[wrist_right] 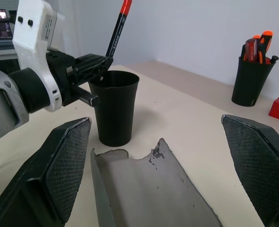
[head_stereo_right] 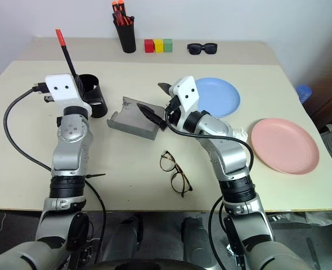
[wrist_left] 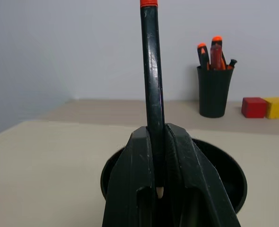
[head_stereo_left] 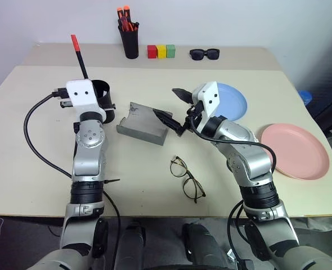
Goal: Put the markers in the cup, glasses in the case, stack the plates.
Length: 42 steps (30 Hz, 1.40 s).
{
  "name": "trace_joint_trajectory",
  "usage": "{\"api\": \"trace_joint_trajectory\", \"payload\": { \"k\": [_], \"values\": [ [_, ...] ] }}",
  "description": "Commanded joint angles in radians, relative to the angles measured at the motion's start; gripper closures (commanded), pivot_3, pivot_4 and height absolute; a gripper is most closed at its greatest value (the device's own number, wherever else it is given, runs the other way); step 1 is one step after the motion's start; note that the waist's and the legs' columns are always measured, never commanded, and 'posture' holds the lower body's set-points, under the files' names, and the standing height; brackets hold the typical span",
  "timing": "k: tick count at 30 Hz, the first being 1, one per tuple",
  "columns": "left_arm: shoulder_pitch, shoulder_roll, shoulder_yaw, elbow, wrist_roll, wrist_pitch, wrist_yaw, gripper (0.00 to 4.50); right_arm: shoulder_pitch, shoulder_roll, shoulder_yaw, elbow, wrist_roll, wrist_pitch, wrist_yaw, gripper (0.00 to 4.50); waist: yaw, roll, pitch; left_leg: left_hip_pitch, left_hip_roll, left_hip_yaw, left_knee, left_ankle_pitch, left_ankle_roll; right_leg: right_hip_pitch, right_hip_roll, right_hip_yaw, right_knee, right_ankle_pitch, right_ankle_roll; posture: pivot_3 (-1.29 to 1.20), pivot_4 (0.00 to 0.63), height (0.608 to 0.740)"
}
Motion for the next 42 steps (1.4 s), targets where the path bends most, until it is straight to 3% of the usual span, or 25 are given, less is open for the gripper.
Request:
{"api": "trace_joint_trajectory", "payload": {
  "k": [1, 4, 10, 27, 28, 31, 33, 39, 42],
  "values": [
    [-0.006, -0.001, -0.002, -0.043, 0.013, -0.005, 0.001, 4.49, -0.029, 0.005, -0.011, -0.016, 0.013, -0.020, 0.004, 0.00, 0.000, 0.000, 0.000, 0.000, 0.000, 0.000, 0.000, 0.000, 0.000, 0.000, 0.000, 0.000, 0.000, 0.000, 0.000, 0.00, 0.150, 0.740],
    [-0.004, -0.004, -0.003, -0.042, 0.013, -0.004, 0.001, 4.49, -0.030, 0.005, -0.011, -0.017, 0.013, -0.019, 0.005, 0.00, 0.000, 0.000, 0.000, 0.000, 0.000, 0.000, 0.000, 0.000, 0.000, 0.000, 0.000, 0.000, 0.000, 0.000, 0.000, 0.00, 0.150, 0.740],
    [-0.005, -0.005, -0.003, -0.035, 0.023, -0.006, 0.010, 1.77, -0.030, 0.004, -0.011, -0.018, 0.013, -0.016, 0.006, 0.00, 0.000, 0.000, 0.000, 0.000, 0.000, 0.000, 0.000, 0.000, 0.000, 0.000, 0.000, 0.000, 0.000, 0.000, 0.000, 0.00, 0.150, 0.740],
    [-0.056, 0.013, 0.015, -0.076, -0.002, -0.059, -0.025, 1.77, -0.029, -0.008, -0.016, -0.019, 0.012, -0.014, 0.012, 0.00, 0.000, 0.000, 0.000, 0.000, 0.000, 0.000, 0.000, 0.000, 0.000, 0.000, 0.000, 0.000, 0.000, 0.000, 0.000, 0.00, 0.150, 0.740],
    [-0.067, 0.032, 0.003, -0.088, -0.035, -0.063, -0.096, 1.77, -0.028, -0.021, -0.021, -0.018, 0.012, -0.014, 0.021, 0.00, 0.000, 0.000, 0.000, 0.000, 0.000, 0.000, 0.000, 0.000, 0.000, 0.000, 0.000, 0.000, 0.000, 0.000, 0.000, 0.00, 0.150, 0.740],
    [-0.073, 0.123, -0.043, -0.143, -0.179, 0.001, -0.385, 0.96, -0.017, -0.087, -0.037, -0.021, 0.021, -0.005, 0.077, 0.00, 0.002, 0.000, 0.000, 0.000, 0.000, 0.000, 0.000, 0.000, 0.000, 0.000, 0.000, 0.000, 0.000, 0.000, 0.000, 0.00, 0.150, 0.740],
    [-0.064, 0.208, -0.066, -0.206, -0.294, 0.138, -0.564, 0.03, 0.012, -0.187, -0.035, -0.050, 0.041, 0.017, 0.179, 0.00, 0.001, 0.001, 0.000, 0.000, 0.000, 0.000, 0.000, 0.000, 0.000, 0.000, 0.000, 0.000, -0.001, 0.000, 0.000, 0.00, 0.150, 0.740],
    [-0.028, 0.473, -0.180, -0.223, -0.394, 0.450, -0.896, 0.03, 0.101, -0.413, -0.032, -0.131, 0.098, 0.070, 0.372, 0.00, -0.016, 0.004, 0.002, 0.000, 0.000, 0.000, 0.000, -0.001, 0.001, 0.000, 0.000, 0.001, 0.000, -0.003, -0.004, 0.00, 0.150, 0.740],
    [-0.052, 0.541, -0.244, -0.140, -0.378, 0.479, -1.018, 0.03, 0.134, -0.474, -0.036, -0.164, 0.104, 0.087, 0.409, 0.00, -0.027, 0.004, 0.002, 0.000, 0.000, 0.000, 0.000, -0.001, 0.001, 0.000, 0.000, 0.001, 0.000, -0.003, -0.004, 0.00, 0.150, 0.740]
  ]
}}
